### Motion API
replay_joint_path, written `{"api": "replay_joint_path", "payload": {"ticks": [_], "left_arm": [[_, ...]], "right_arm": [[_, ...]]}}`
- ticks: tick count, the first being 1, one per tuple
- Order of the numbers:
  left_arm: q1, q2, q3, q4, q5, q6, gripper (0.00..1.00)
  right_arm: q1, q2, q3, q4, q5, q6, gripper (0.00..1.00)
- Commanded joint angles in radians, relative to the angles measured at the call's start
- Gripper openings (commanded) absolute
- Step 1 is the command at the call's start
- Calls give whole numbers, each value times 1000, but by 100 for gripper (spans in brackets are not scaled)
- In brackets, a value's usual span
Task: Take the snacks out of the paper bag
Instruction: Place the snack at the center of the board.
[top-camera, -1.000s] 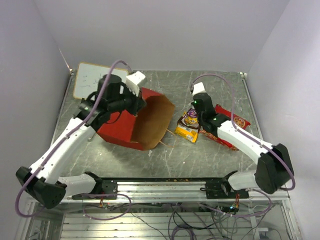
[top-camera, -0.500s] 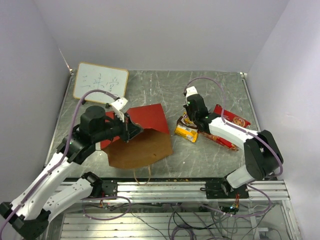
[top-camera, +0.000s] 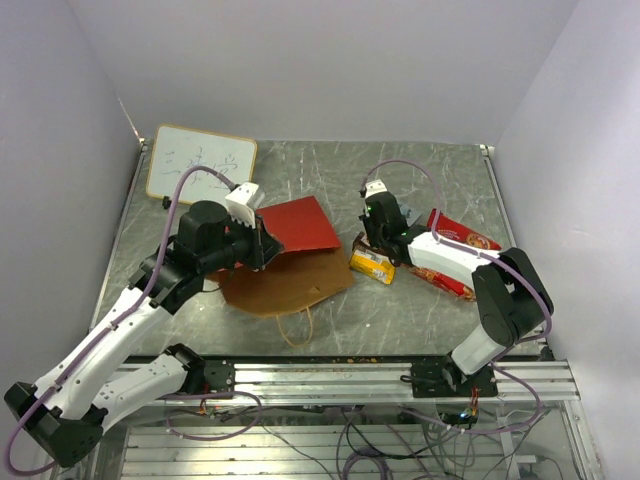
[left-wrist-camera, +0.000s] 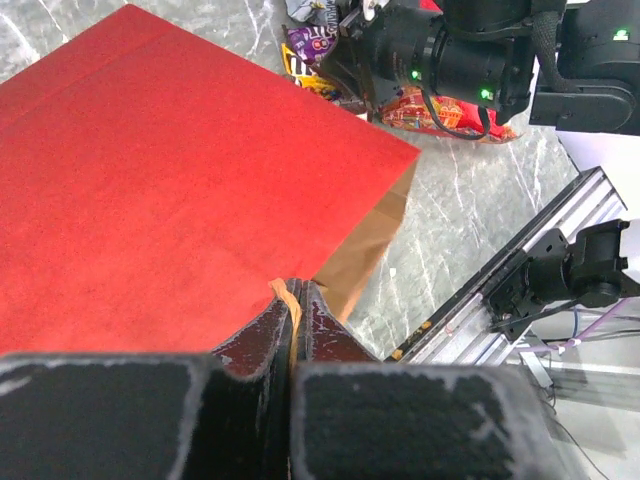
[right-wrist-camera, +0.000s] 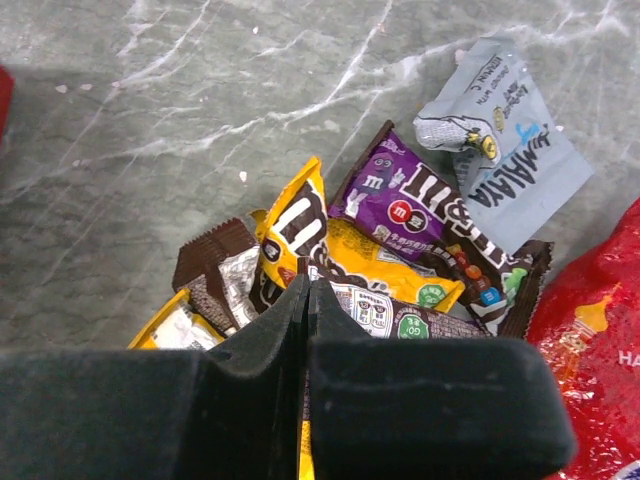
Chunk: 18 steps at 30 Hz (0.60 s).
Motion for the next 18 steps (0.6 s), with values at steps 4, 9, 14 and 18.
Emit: {"api": "replay_joint_path", "payload": {"ticks": [4,9,14,18], "left_arm": [[-4,10,60,14,19,50,7],[-4,12,67,24,68,44,7],[-4,-33,11,57,94,-6,7],[-3,-65,-15,70,49,-29,7]], "right_arm": [[11,32,53,-23,-7,75,5],[10,78,167,-70,36,113,4],[10,125,286,-163,53,198,6],[10,56,323,-217,18,220,24]]}}
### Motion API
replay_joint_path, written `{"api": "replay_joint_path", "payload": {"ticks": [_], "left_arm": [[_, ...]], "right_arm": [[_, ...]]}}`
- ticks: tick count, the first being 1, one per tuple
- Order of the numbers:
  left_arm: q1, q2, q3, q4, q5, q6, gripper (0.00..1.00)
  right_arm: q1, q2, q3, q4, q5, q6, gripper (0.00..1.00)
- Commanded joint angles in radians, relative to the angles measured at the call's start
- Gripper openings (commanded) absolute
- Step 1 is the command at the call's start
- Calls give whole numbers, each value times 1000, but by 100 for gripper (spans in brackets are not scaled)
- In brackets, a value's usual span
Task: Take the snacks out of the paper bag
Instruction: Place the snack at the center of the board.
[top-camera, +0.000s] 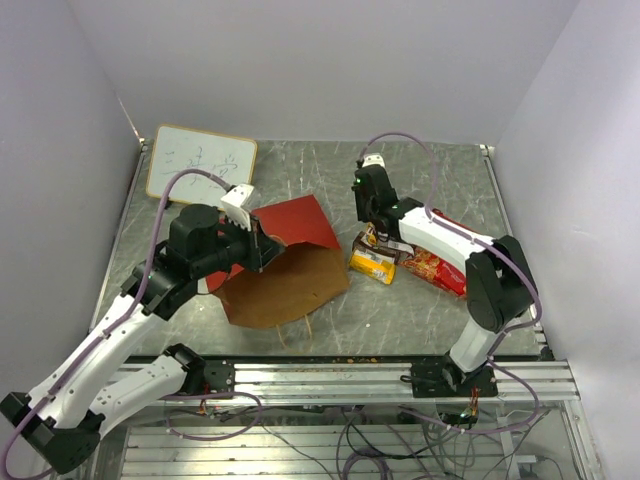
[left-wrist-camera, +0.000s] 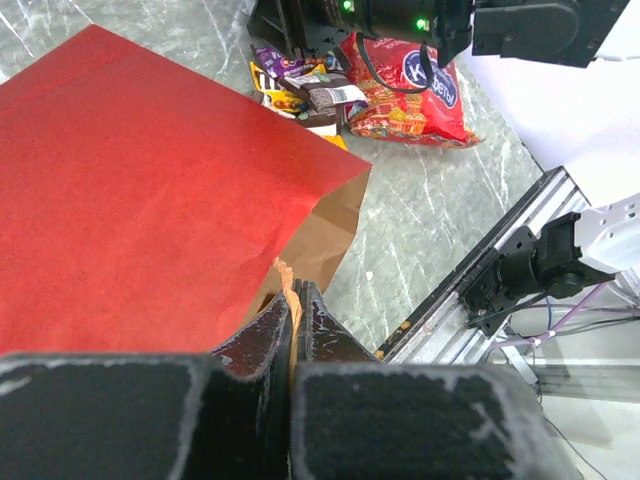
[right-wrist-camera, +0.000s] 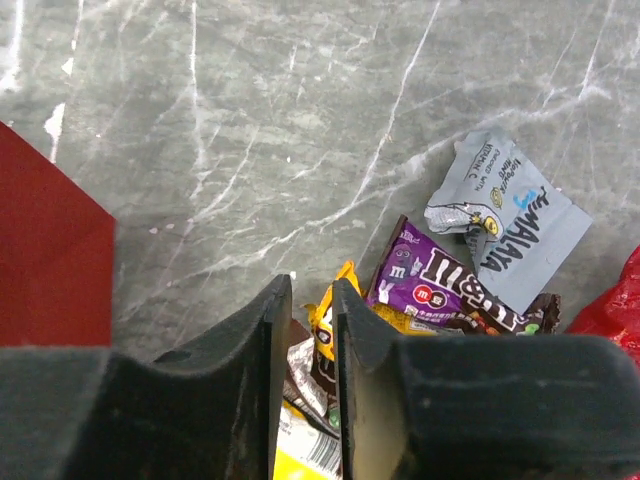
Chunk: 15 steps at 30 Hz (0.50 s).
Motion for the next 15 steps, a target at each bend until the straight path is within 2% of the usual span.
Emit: {"api": "replay_joint_path", "payload": {"ticks": [1,8,13,15], "left_arm": [[-3,-35,-15,46,-28,-33,7],[-3,47,35,-20,-104,-27,7],[-4,84,61,-31,-135,-25,7],[-3,72,71,-27,-139,-22,7]], "right_arm": [[3,-88,32,-79,-26,52,26],[6,-260,-27,-111,-285,-76,42],[18,-438,-185,78,-548,-231,44],[53,-493,-236,148,-609,-288,44]]}}
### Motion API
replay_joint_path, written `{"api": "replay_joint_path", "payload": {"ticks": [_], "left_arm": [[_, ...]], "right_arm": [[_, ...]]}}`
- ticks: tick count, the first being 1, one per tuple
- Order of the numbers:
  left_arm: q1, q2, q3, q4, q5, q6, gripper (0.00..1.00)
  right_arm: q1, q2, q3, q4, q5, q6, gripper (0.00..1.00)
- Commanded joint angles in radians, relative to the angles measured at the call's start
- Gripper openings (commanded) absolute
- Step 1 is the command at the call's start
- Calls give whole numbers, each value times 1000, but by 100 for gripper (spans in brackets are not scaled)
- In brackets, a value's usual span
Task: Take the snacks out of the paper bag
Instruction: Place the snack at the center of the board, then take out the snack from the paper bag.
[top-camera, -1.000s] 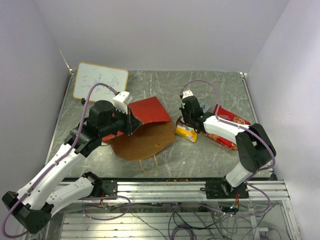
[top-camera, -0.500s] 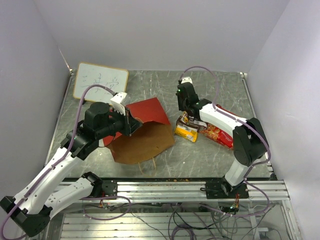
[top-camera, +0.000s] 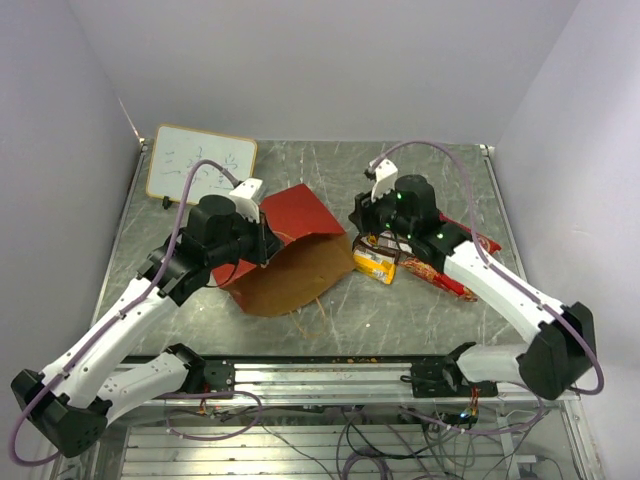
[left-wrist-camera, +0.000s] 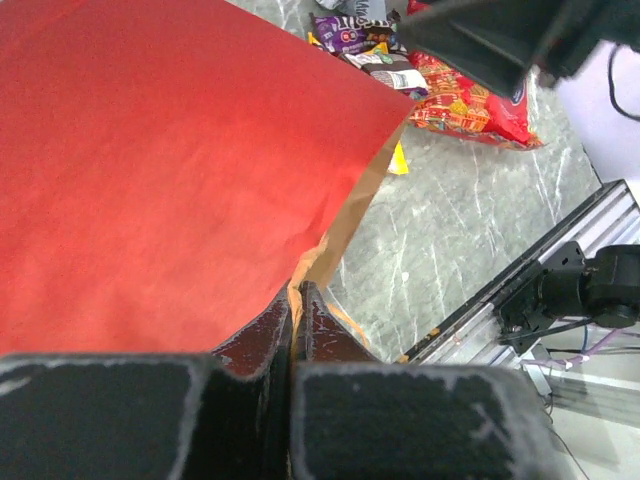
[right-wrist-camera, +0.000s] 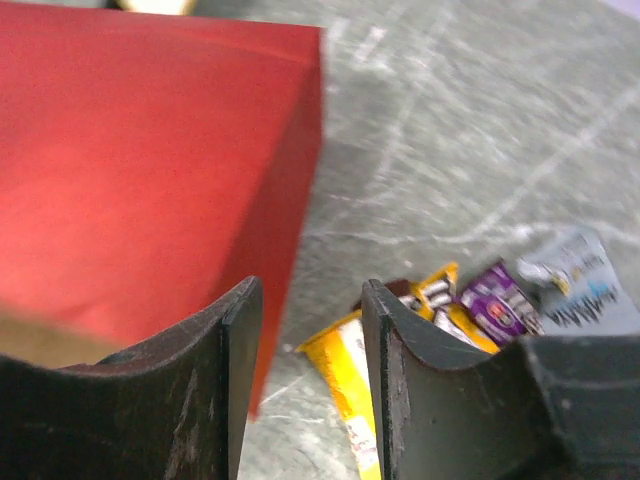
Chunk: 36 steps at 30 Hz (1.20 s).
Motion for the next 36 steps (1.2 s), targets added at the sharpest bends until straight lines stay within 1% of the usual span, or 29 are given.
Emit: {"api": "replay_joint_path", "payload": {"ticks": [1,5,9,12,15,18,22,24,26,29,30,31,32,33,36], "left_arm": [[-4,-29,59,1,-47,7,7],[-4,-32,85,-23,-53,15,7],[-4,-42,60,-16,-54,-14,7],[-4,-55,49,-11,-67,-27,7],[-4,-62,56,-31,-103,-24,7],[-3,-65,70,-47,-141,-17,7],[-3,-68,99,-57,-160,-13,7],[-4,-63,117,-60,-161,-14,7],[-3,-48,153,-78,-154,-14,7],[-3,-25,189,-112,-160,-22,7],[-3,-24,185,-106,-154,-26,7],[-3,-28,176,-94,-144,-29,7],[-3,-30,164,-76,-130,-35,7],[-4,-32,154,-58,-116,-41,7],[-3,-16,145,-23,-82,-52,7]], "right_arm": [[70,-105,-93,178,-226,-161,45],[177,-138,-80,210,-236,-194,45],[315,-160,-86,230,-271,-296,47],[434,-171,-122,264,-268,-421,55],[516,-140,-147,299,-258,-554,62],[534,-77,-151,340,-296,-649,62],[546,6,-146,347,-338,-787,62],[546,44,-172,386,-354,-848,62],[545,88,-195,434,-358,-891,63],[545,166,-197,522,-337,-908,63],[546,188,-184,529,-341,-936,63],[551,211,-162,481,-359,-979,63],[554,238,-134,459,-356,-1009,63],[561,265,-115,467,-311,-1017,62],[569,348,-85,535,-242,-1011,63]]}}
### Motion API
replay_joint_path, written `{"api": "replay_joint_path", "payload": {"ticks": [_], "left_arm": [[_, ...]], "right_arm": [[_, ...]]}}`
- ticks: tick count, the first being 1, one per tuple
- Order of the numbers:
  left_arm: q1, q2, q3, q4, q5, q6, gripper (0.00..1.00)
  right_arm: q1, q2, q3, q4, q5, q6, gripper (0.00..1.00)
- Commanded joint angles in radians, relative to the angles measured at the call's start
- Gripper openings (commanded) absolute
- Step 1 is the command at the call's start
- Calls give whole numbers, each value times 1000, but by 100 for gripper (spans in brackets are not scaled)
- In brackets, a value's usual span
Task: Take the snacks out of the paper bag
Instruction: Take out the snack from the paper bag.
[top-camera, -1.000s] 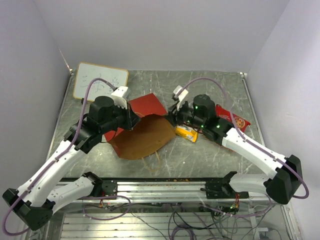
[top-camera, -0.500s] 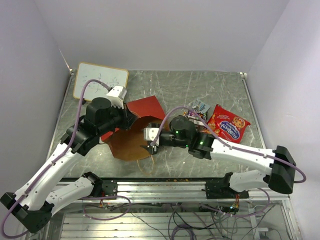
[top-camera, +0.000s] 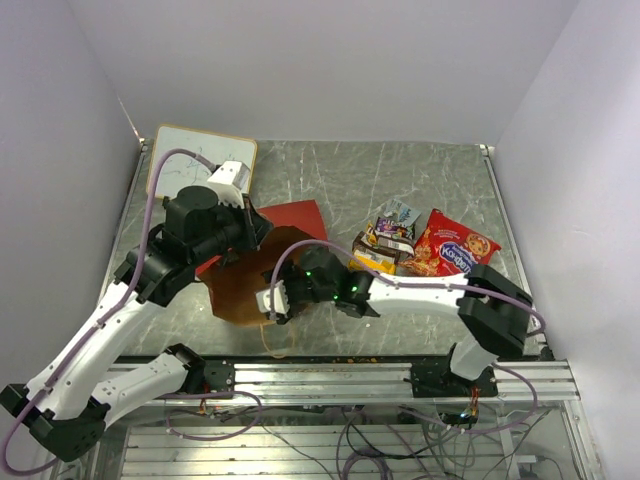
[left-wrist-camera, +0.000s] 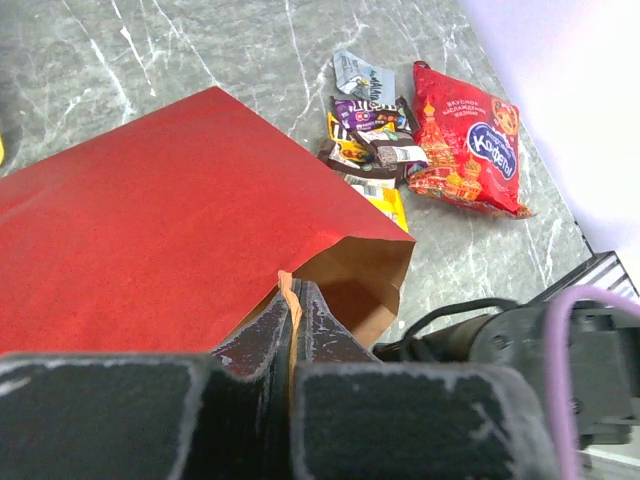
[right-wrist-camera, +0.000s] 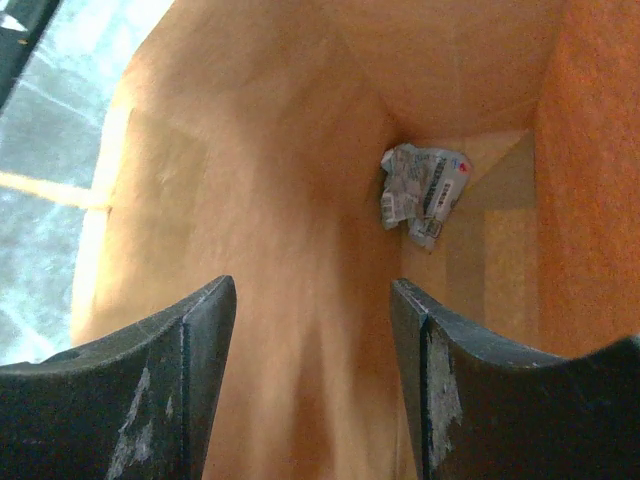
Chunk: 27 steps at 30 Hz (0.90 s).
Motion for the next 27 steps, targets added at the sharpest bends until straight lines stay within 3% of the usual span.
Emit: {"api": "replay_joint_path", "payload": {"ticks": [1,10,14,17,22,27], "left_arm": [[-4,21,-5,66,58,-24,7],[-4,131,64,100,149,-9,7],[-3,158,91,89,142,-19,7],[-4,163,99,83,116,-29,7],[-2,149,99,105,75,-28,7],[-2,153,119,112,40,-16,7]], "right_arm": [[16,96,75,114,79,-58,63],[12,203,98,323,216,151,63],[13,177,22,413,264,305,62],[13,147,-81,583,360,536,61],[33,158,-159,730,567,973,49],[35,201,-37,487,735,1407,47]]}}
